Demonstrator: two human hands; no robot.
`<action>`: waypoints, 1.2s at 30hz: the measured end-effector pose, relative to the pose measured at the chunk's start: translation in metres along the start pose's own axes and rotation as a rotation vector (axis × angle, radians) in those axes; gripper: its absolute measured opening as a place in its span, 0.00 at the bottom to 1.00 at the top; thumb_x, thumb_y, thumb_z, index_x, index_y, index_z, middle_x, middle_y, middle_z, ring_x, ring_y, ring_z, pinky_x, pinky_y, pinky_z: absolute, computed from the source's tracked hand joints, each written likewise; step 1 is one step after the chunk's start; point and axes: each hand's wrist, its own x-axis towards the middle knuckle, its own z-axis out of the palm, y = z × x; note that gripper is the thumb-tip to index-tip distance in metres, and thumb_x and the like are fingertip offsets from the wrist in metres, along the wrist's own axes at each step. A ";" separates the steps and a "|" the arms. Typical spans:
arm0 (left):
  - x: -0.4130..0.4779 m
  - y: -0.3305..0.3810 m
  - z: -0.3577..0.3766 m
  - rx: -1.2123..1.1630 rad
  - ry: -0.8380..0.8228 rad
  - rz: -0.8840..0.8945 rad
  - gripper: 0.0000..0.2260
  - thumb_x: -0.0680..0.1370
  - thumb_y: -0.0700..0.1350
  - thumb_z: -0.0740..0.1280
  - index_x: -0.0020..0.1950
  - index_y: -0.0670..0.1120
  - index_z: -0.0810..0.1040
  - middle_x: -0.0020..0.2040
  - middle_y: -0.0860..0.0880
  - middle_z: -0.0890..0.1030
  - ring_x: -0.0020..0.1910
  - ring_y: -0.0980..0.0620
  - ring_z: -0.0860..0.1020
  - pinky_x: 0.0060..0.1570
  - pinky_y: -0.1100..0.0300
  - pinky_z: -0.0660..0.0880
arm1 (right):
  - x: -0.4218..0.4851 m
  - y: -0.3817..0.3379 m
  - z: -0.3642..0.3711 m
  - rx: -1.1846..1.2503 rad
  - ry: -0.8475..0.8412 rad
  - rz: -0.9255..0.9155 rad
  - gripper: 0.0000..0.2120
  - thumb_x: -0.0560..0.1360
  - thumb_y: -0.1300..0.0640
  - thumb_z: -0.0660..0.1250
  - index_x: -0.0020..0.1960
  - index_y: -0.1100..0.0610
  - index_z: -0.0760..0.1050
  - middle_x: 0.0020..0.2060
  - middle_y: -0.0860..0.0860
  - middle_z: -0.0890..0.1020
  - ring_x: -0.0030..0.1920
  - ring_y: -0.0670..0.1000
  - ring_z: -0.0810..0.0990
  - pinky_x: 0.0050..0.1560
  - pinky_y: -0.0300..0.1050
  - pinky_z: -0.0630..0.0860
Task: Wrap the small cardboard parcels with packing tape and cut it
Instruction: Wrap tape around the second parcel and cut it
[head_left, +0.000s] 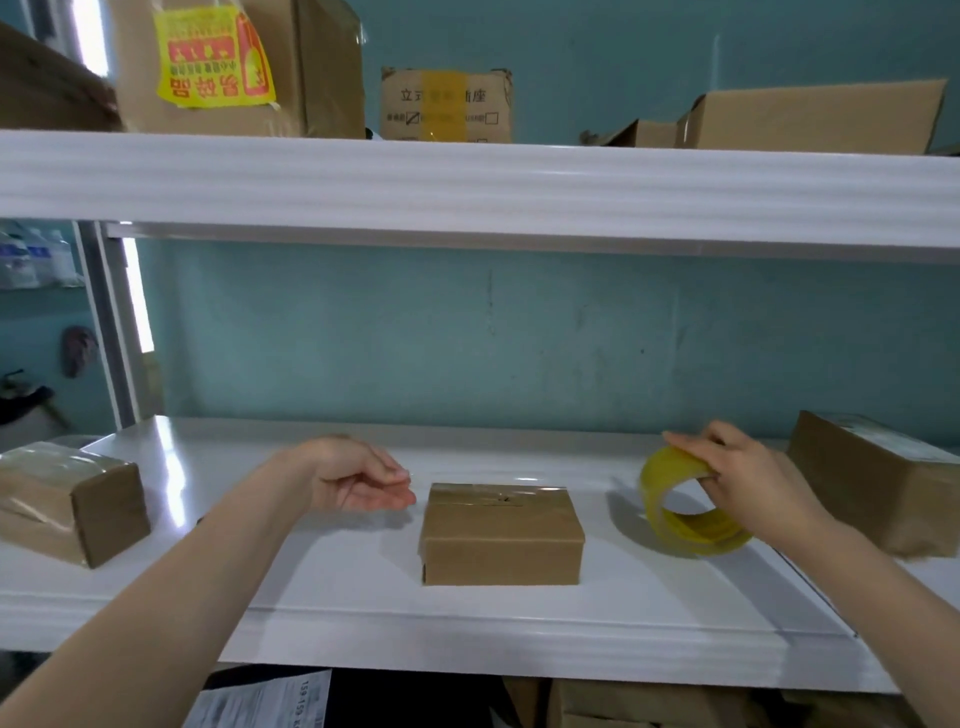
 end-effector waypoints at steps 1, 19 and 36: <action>0.003 -0.001 -0.001 0.003 -0.006 -0.025 0.07 0.77 0.31 0.62 0.40 0.38 0.75 0.31 0.39 0.83 0.25 0.49 0.82 0.17 0.65 0.73 | -0.001 0.000 0.001 -0.027 -0.013 -0.024 0.28 0.55 0.71 0.77 0.53 0.53 0.82 0.36 0.56 0.77 0.25 0.57 0.77 0.19 0.44 0.69; 0.006 -0.034 0.027 0.226 0.220 0.061 0.04 0.73 0.32 0.69 0.40 0.37 0.76 0.27 0.43 0.76 0.25 0.51 0.67 0.26 0.61 0.68 | 0.009 -0.006 0.010 -0.206 -0.189 -0.163 0.29 0.49 0.66 0.79 0.48 0.50 0.83 0.34 0.54 0.76 0.20 0.56 0.73 0.16 0.41 0.66; -0.003 -0.011 0.113 1.332 0.047 0.532 0.47 0.65 0.71 0.64 0.75 0.61 0.41 0.78 0.47 0.47 0.77 0.44 0.43 0.73 0.39 0.46 | 0.010 -0.020 0.001 -0.133 -0.273 -0.112 0.24 0.74 0.62 0.62 0.67 0.46 0.71 0.55 0.54 0.75 0.51 0.58 0.78 0.41 0.43 0.68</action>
